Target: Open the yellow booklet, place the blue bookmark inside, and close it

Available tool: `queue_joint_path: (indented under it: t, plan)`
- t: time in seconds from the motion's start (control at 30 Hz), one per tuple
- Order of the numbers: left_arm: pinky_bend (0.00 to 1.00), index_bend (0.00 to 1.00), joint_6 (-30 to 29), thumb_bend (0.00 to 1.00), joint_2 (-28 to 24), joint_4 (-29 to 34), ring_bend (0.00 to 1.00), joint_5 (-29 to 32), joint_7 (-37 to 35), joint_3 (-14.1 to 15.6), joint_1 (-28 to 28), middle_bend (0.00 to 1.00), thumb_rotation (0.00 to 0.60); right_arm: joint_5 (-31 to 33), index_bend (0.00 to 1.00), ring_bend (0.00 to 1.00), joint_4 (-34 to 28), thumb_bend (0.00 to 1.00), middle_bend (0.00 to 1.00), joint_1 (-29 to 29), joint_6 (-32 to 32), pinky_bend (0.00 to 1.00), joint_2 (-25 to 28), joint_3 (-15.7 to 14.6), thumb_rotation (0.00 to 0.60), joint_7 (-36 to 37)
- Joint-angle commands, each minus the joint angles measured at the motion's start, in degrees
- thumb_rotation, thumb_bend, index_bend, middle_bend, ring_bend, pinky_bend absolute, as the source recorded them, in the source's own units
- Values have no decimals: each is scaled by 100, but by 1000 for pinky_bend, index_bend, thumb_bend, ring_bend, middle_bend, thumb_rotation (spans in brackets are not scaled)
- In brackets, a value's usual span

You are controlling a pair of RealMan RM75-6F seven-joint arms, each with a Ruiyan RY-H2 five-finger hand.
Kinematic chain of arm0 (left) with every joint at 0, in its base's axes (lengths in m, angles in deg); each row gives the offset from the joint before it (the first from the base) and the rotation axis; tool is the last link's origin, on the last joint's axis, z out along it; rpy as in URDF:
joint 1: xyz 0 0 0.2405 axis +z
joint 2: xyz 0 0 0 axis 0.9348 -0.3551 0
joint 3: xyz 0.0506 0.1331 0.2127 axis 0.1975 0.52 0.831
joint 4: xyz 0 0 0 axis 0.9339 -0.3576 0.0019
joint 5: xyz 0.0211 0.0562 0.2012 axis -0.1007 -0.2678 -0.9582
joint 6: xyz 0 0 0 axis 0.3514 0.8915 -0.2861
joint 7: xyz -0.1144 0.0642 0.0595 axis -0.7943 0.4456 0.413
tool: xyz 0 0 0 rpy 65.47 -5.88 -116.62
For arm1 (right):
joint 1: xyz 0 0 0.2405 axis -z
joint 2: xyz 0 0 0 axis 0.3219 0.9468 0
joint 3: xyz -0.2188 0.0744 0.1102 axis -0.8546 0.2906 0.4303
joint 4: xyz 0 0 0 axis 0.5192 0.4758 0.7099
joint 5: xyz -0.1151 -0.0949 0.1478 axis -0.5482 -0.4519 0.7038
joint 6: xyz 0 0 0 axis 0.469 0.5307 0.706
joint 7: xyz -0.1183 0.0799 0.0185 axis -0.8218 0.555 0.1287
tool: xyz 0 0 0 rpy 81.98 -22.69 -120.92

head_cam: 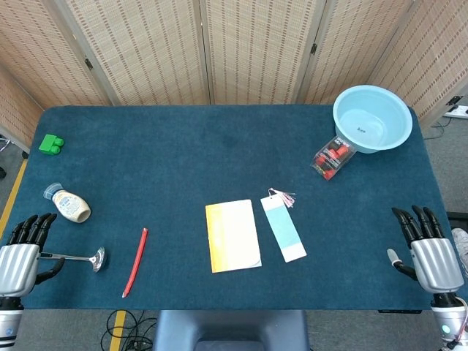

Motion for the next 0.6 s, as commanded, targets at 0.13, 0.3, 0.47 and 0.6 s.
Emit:
queue_joint_path:
  t: [0.13, 0.3, 0.47, 0.6]
  plan:
    - [160, 98, 20, 264, -15, 28, 107, 4, 20, 14, 3, 132, 600, -566, 124, 88, 20, 252, 214, -498, -392, 75, -18, -33, 600, -275]
    - [160, 98, 9, 264, -16, 32, 107, 9, 0, 21, 20, 132, 600, -931, 142, 92, -49, 211, 214, -1066, -1014, 75, -79, -25, 600, -445]
    - [160, 98, 24, 264, -21, -2, 107, 47, -31, 38, 45, 132, 600, -1222, 167, 78, 46, 118, 214, -1599, -1496, 48, -376, 20, 600, -581]
    - [159, 98, 3, 264, -34, -28, 107, 60, -71, 39, 68, 132, 600, -1408, 213, 10, 305, 87, 212, -2024, -1891, 0, -709, 15, 600, -523]
